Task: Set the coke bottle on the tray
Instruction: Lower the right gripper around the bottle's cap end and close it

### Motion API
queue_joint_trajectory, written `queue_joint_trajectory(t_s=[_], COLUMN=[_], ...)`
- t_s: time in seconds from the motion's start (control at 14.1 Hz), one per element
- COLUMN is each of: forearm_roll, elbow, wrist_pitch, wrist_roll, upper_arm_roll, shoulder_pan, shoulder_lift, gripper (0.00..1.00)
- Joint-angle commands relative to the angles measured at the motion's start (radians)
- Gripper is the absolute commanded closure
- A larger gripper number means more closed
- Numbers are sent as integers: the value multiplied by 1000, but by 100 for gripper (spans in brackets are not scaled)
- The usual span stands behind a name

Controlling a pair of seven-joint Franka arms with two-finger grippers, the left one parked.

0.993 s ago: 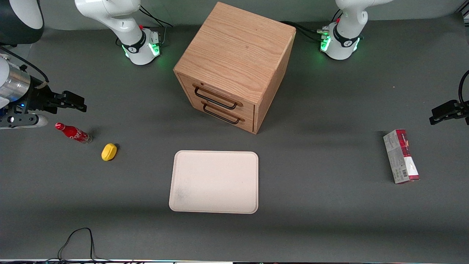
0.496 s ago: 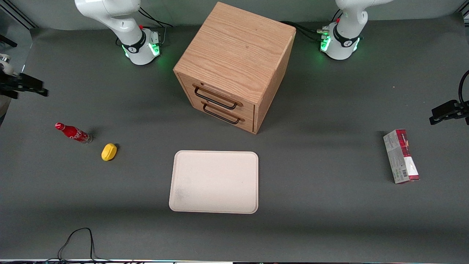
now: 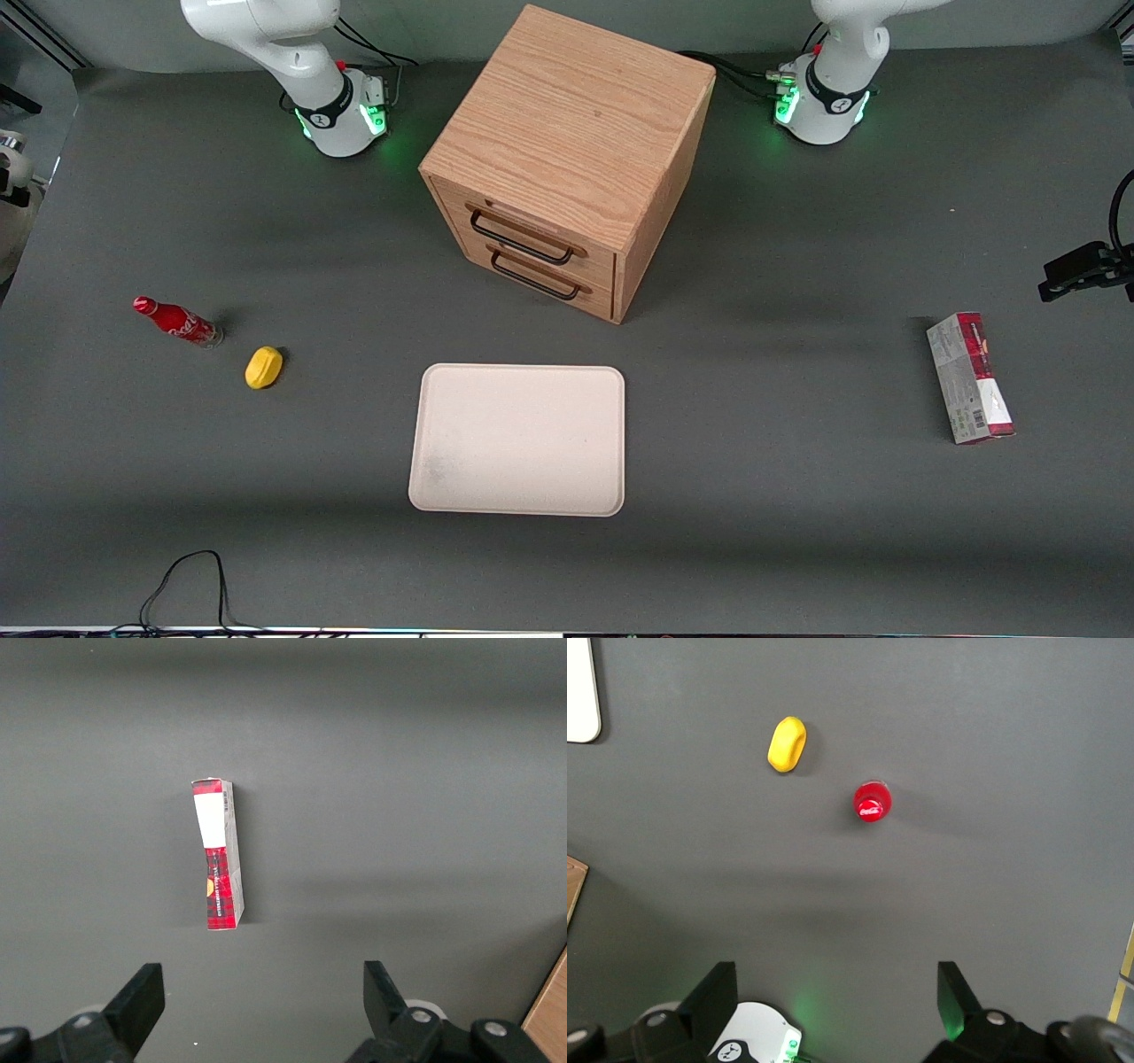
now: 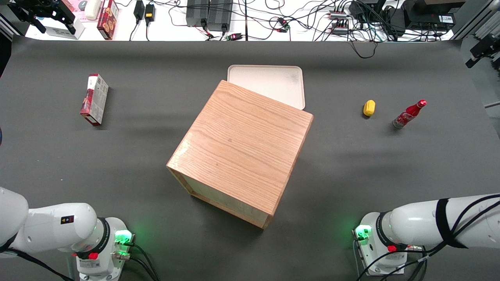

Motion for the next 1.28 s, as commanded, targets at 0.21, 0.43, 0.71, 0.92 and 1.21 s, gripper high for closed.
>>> queue_joint_trajectory(t_s=[0.21,0.43,0.71,0.92,1.21], forearm_roll=[-95,-88,-59,-53,-49], elbow=[-343,-417,-486,-498,-501], wrist_pitch=[337,499,654,715,786], wrist_roll=[29,30,32,32,32], upper_arm_roll=[-3,-27,-28,-28,-26], shoulder_pan=[8,8,10,10,13], shoulder_lift=[-112,-58,6,62,135], gripper=[0,1,1,1,2])
